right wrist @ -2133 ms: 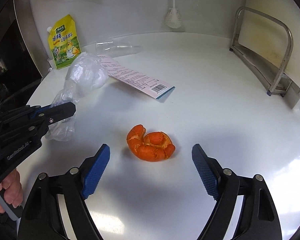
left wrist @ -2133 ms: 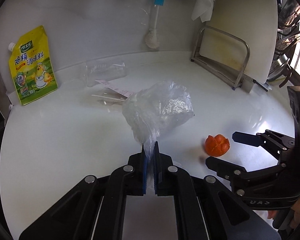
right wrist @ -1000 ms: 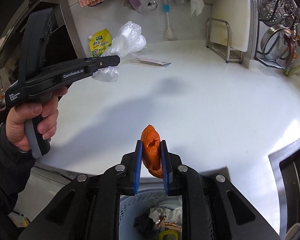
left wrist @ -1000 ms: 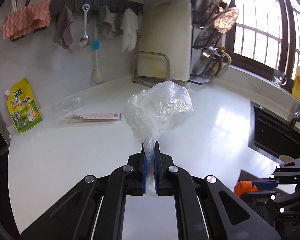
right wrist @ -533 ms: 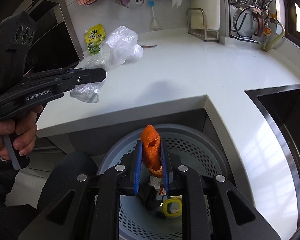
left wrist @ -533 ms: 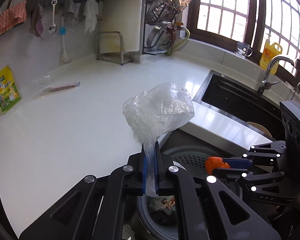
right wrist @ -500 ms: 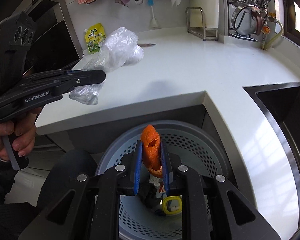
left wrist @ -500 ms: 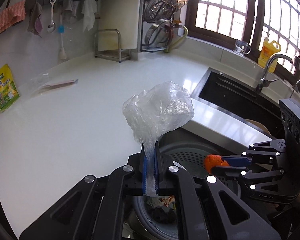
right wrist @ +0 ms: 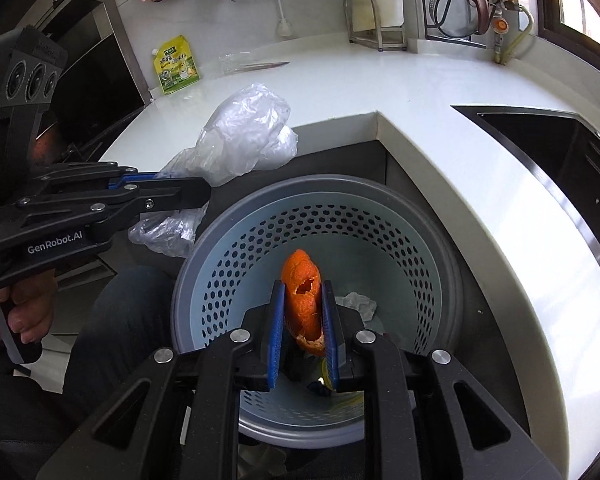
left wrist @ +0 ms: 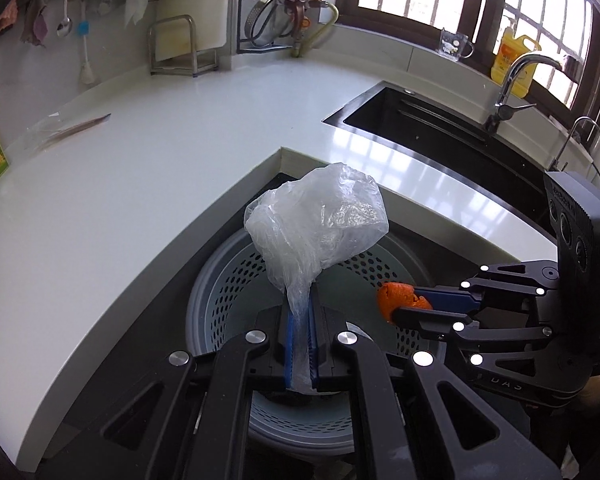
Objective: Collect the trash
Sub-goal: 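Carry bag and orange peel over the grey basket and open both grippers, then move both tools back over the counter toward the receipt and plastic cup, then grasp the clear plastic packaging with the pink receipt using the right gripper, then grasp the clear plastic cup by its rim with the left gripper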
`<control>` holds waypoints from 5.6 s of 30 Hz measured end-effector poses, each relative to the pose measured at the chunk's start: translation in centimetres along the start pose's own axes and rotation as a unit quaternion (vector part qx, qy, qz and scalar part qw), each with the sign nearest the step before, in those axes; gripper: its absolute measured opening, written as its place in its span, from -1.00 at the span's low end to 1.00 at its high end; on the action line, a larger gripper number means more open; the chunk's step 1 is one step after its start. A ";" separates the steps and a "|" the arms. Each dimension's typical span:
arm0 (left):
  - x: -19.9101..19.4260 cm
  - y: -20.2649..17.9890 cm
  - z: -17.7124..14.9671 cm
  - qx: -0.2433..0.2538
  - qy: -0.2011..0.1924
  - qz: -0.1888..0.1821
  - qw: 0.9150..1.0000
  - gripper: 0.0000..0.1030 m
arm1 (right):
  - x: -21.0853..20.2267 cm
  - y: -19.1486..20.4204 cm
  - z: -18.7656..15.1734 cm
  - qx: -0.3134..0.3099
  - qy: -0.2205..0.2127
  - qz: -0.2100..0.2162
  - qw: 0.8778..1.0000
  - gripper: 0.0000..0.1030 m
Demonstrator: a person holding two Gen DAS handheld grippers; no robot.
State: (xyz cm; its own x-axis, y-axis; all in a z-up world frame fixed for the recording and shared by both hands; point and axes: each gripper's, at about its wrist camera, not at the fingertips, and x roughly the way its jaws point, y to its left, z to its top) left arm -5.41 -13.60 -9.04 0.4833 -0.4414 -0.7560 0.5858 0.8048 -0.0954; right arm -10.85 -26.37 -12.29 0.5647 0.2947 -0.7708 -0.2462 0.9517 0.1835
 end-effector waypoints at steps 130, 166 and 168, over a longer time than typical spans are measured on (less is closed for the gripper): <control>2.1 41.3 10.9 -0.262 -0.093 0.249 0.928 0.87 | 38.4 12.0 45.2 -0.275 0.049 0.035 0.960 -0.20; 14.1 51.4 25.8 -0.209 -0.037 0.250 0.945 -0.58 | 25.1 3.1 41.6 -0.164 -0.021 0.131 0.978 -0.80; 14.1 50.6 25.6 -0.198 -0.041 0.237 0.950 -0.79 | 24.7 3.0 41.4 -0.160 -0.025 0.126 0.979 -0.80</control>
State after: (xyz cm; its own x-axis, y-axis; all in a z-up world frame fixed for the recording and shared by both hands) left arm 47.71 10.75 -7.92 0.6910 -0.0093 -0.7228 0.0078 1.0000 -0.0054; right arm 34.92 -12.71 -5.52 0.4897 0.5286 -0.6934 -0.6124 0.7746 0.1580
